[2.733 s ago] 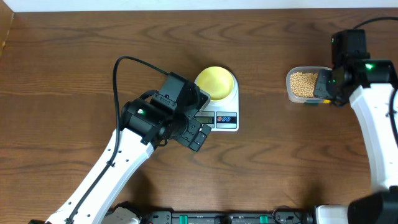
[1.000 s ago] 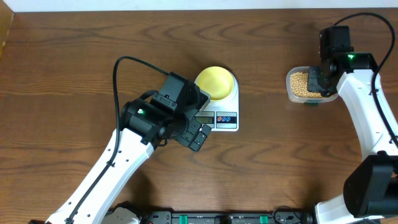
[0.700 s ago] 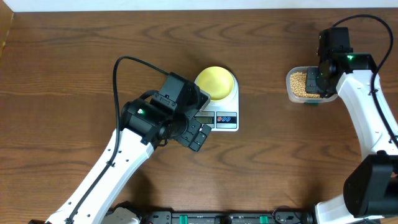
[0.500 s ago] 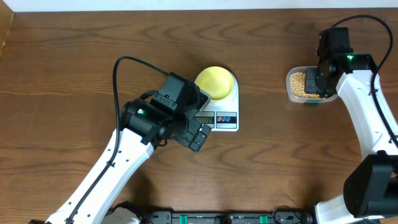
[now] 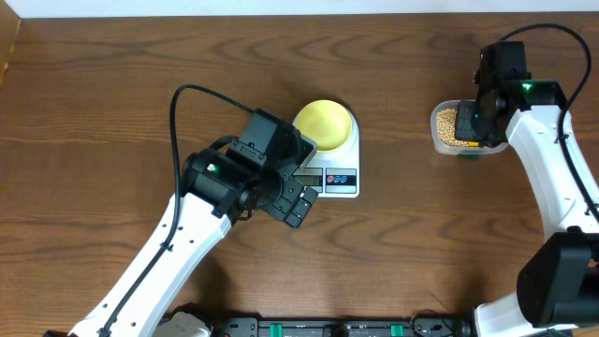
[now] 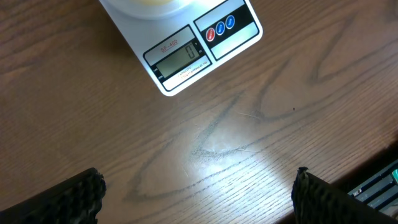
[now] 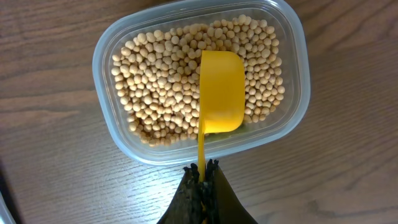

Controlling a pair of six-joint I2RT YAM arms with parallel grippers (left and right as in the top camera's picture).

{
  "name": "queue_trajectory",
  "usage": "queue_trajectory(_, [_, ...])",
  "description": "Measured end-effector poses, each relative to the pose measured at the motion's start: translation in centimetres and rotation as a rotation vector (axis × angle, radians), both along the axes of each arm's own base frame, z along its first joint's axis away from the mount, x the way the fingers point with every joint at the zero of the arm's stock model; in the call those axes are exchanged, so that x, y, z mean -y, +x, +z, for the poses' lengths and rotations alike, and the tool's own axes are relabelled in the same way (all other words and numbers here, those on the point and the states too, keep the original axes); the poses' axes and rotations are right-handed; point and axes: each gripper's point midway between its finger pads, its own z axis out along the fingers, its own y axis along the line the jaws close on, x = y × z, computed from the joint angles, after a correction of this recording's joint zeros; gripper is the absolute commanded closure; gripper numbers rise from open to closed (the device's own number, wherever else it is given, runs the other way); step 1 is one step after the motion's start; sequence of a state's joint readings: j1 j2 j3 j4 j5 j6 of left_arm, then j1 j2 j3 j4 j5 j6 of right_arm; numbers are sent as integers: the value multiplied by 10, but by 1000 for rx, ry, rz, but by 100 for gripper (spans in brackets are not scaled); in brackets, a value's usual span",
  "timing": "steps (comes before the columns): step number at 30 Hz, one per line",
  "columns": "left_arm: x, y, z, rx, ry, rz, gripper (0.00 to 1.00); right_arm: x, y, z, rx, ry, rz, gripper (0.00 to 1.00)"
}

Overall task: Scoop item into bowl and weigh 50g on scale
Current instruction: 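Lower the scoop with the right gripper into the soybeans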

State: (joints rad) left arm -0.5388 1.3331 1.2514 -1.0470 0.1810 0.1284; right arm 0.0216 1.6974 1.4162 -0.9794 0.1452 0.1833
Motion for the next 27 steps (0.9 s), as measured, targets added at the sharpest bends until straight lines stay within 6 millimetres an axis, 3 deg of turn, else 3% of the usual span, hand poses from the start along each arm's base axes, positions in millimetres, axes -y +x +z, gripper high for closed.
queue_trajectory(11, [0, 0, 0, 0, 0, 0, 2, -5, 1, -1, 6, 50, -10, 99])
queue_trajectory(19, [0, 0, 0, 0, 0, 0, 2, 1, 3, -2, 17, 108, -39, 99])
queue_trajectory(27, [0, 0, 0, 0, 0, 0, 2, -2, 3, -17, 24, 199, -48, 99])
